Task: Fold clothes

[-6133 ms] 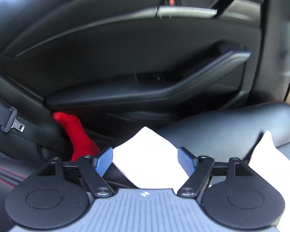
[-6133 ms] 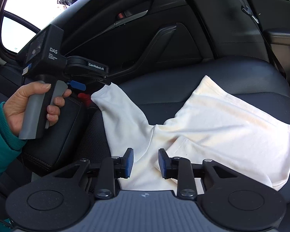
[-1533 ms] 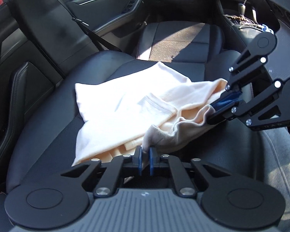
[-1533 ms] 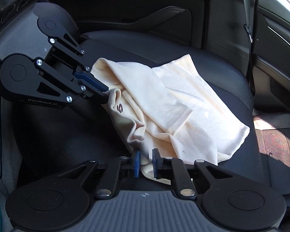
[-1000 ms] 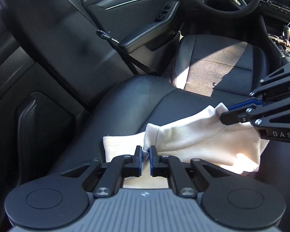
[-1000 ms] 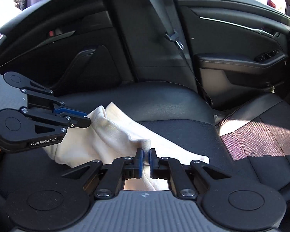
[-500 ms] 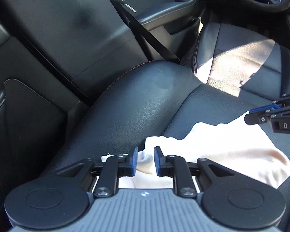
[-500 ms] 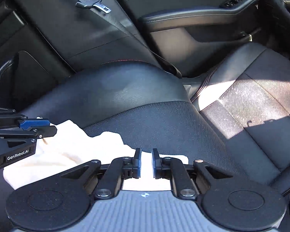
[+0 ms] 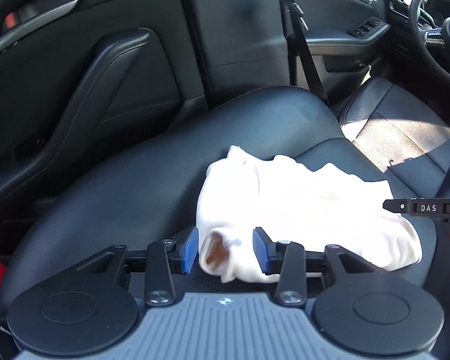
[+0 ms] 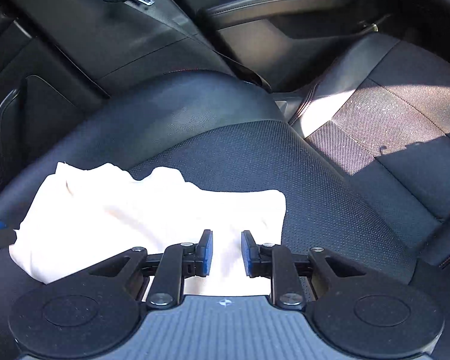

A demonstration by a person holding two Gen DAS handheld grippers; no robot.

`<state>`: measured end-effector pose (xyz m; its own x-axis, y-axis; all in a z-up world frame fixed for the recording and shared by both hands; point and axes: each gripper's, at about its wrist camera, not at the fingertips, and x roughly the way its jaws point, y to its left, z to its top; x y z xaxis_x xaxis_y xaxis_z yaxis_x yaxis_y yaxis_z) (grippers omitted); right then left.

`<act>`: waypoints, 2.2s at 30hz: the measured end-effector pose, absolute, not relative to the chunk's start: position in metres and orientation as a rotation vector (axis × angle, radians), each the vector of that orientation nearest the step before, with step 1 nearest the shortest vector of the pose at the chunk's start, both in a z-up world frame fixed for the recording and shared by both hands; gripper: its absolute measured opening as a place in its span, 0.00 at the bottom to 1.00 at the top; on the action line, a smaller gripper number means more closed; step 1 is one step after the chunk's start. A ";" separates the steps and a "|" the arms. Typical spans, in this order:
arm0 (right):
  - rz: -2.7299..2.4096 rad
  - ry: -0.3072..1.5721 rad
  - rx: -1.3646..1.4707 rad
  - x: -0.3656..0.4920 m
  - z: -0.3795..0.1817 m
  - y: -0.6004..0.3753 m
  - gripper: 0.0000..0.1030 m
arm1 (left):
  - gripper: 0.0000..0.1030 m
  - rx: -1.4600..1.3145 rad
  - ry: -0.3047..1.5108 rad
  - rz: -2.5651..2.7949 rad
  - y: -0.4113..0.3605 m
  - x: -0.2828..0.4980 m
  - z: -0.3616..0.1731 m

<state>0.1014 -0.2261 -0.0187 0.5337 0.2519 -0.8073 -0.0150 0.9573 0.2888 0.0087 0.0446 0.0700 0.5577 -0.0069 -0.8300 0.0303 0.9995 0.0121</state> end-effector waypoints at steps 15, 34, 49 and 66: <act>0.045 1.017 0.259 0.112 -0.032 -0.233 0.04 | 0.20 0.006 1.059 0.015 0.048 0.005 0.040; 0.005 1.037 0.251 0.116 -0.036 -0.234 0.04 | 0.15 0.064 1.069 -0.018 0.047 0.003 0.048; 0.075 1.049 0.416 0.102 -0.042 -0.244 0.56 | 0.74 -0.062 1.041 0.050 0.054 0.037 0.043; 0.131 1.040 0.364 0.101 -0.036 -0.220 0.27 | 0.44 -0.040 1.018 0.036 0.029 0.044 0.022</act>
<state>0.1009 -0.2198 -0.0364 0.5049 0.2761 -0.8178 0.0652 0.9325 0.3551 0.0440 0.0288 0.0222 0.5246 0.0115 -0.8513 -0.0484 0.9987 -0.0164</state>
